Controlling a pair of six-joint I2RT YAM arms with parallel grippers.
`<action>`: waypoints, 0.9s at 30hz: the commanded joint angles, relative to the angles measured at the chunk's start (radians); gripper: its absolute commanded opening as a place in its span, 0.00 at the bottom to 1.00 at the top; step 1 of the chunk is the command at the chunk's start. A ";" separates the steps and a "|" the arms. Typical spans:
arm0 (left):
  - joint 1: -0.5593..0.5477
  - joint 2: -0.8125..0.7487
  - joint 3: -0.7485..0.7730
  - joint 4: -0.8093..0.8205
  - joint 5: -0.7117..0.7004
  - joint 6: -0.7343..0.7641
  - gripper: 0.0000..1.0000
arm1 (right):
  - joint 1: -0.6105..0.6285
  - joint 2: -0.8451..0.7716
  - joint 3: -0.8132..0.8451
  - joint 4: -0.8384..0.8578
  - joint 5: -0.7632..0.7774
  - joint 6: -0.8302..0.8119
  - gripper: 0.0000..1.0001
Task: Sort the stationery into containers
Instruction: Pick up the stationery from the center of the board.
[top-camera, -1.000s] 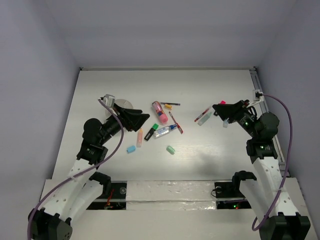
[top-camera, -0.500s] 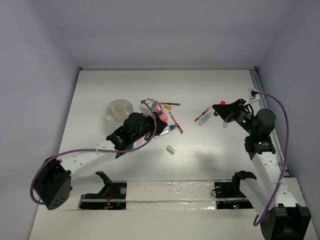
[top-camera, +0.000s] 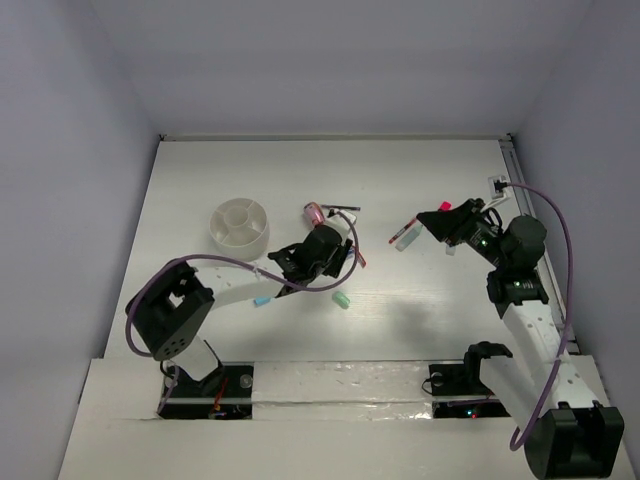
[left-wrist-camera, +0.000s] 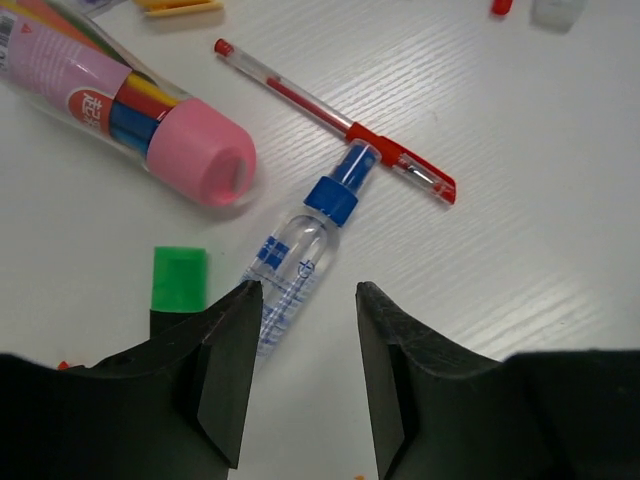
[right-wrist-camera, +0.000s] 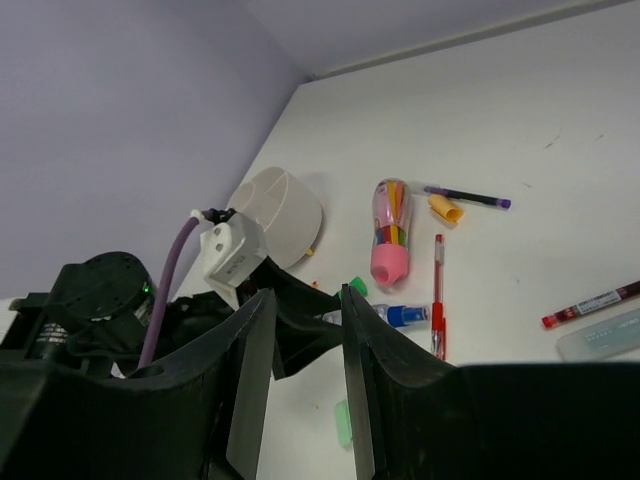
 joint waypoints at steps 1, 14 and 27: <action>-0.002 0.013 0.052 -0.001 -0.062 0.071 0.42 | 0.011 0.003 -0.010 0.065 -0.027 -0.012 0.38; -0.002 0.140 0.073 0.014 -0.047 0.106 0.47 | 0.021 0.016 -0.011 0.071 -0.029 -0.012 0.38; -0.002 0.180 0.082 0.019 -0.025 0.103 0.35 | 0.030 0.029 -0.013 0.078 -0.029 -0.012 0.44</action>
